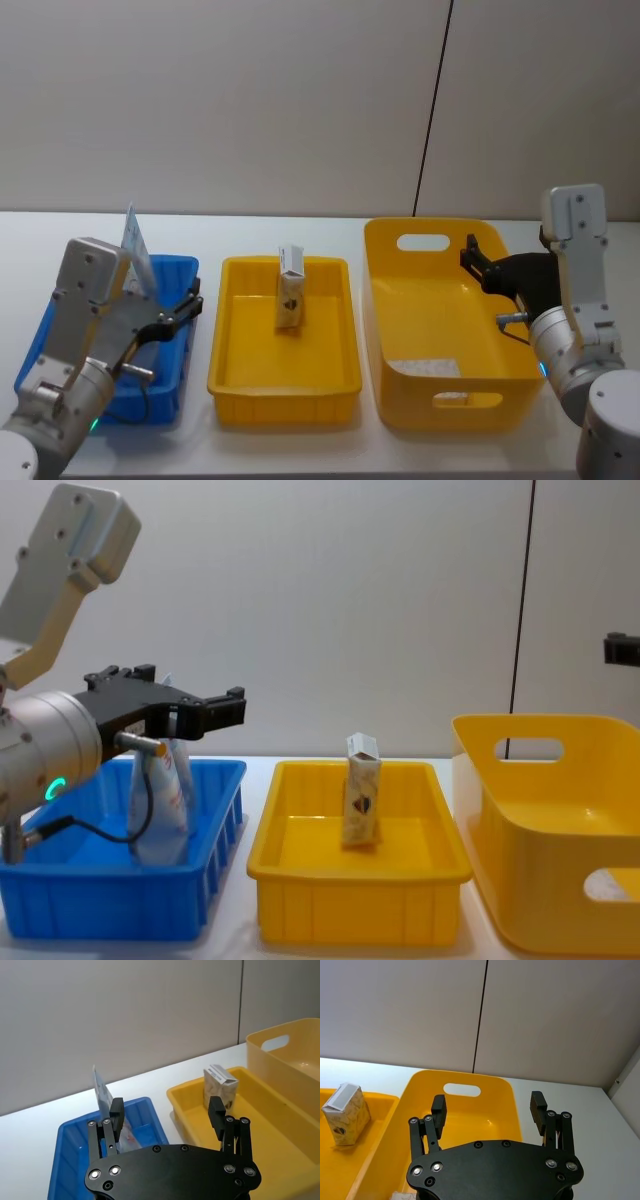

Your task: Bimanual collaborative sorting of washing and personal care products

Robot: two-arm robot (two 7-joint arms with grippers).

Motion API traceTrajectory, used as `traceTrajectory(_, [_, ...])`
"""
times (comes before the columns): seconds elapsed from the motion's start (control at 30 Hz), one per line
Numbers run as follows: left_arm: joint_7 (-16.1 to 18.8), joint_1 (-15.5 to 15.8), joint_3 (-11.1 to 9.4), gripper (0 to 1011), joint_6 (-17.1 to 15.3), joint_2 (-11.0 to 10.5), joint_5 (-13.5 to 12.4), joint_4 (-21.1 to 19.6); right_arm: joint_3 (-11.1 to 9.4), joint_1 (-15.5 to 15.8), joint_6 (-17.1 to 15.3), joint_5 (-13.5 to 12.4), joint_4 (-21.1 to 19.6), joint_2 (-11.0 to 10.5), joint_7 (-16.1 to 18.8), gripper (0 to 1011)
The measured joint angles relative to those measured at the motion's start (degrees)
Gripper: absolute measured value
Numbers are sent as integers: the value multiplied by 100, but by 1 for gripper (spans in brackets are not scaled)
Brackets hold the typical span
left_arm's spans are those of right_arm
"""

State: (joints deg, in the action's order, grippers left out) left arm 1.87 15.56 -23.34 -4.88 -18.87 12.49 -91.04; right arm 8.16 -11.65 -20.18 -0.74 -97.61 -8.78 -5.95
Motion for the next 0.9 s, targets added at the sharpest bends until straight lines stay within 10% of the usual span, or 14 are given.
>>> traceTrajectory(0.9, [555,426,300,1001,-723,515,-69,714,-4,0,7,1,0,-2,5,1002])
